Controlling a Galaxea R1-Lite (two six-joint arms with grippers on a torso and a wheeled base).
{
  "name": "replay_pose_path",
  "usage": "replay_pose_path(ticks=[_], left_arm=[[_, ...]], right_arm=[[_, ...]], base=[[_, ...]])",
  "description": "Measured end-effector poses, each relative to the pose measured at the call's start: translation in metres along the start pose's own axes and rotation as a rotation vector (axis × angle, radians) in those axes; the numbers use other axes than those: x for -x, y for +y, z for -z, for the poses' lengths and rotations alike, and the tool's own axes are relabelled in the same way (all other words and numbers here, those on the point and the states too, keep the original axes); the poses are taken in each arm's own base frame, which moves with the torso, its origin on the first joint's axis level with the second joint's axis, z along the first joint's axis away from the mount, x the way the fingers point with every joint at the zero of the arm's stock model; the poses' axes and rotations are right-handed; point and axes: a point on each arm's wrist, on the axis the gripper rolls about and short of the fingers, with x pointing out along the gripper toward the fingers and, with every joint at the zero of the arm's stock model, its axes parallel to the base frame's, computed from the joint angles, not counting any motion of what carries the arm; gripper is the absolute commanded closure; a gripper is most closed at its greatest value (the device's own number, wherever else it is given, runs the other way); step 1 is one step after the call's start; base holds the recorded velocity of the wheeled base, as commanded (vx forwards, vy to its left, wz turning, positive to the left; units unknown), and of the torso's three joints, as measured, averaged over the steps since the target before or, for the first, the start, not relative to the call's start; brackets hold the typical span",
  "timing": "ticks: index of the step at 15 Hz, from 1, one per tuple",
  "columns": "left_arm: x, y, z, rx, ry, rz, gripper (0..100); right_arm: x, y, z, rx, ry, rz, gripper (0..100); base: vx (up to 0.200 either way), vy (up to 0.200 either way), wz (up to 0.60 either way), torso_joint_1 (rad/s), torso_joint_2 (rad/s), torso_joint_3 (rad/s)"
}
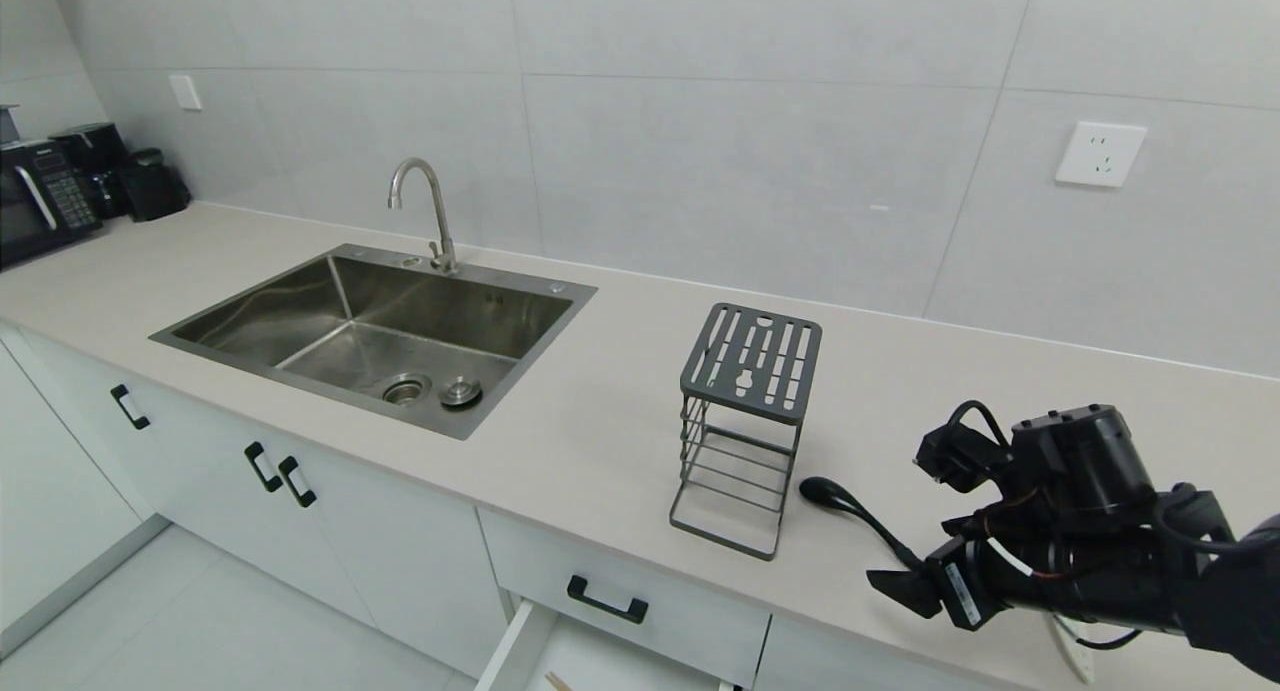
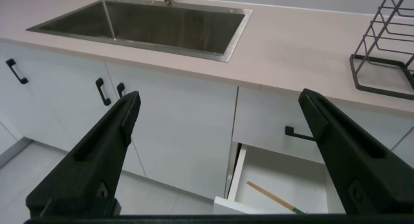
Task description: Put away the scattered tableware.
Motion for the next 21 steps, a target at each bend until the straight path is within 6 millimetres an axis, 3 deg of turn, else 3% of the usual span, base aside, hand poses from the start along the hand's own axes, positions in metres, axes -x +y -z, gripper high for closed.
replay_pose_path(ticks=[4,10,21], left_arm=[[0.000,0.000,0.000,0.000,0.000,0.000,0],[0.000,0.000,0.000,0.000,0.000,0.000,0],[0.000,0.000,0.000,0.000,0.000,0.000,0]], right_arm=[[-0.023,-0.007,-0.015,-0.009,0.001,0.011,0],[-0.060,-0.017,-0.020,0.014,0.037,0.025,0],[-0.084,-0.040,-0.020,-0.050,0.057,0.010,0]], base=[[0.000,0.000,0.00,0.000,0.00,0.000],[0.000,0.000,0.00,0.000,0.00,0.000],[0.000,0.000,0.00,0.000,0.00,0.000]])
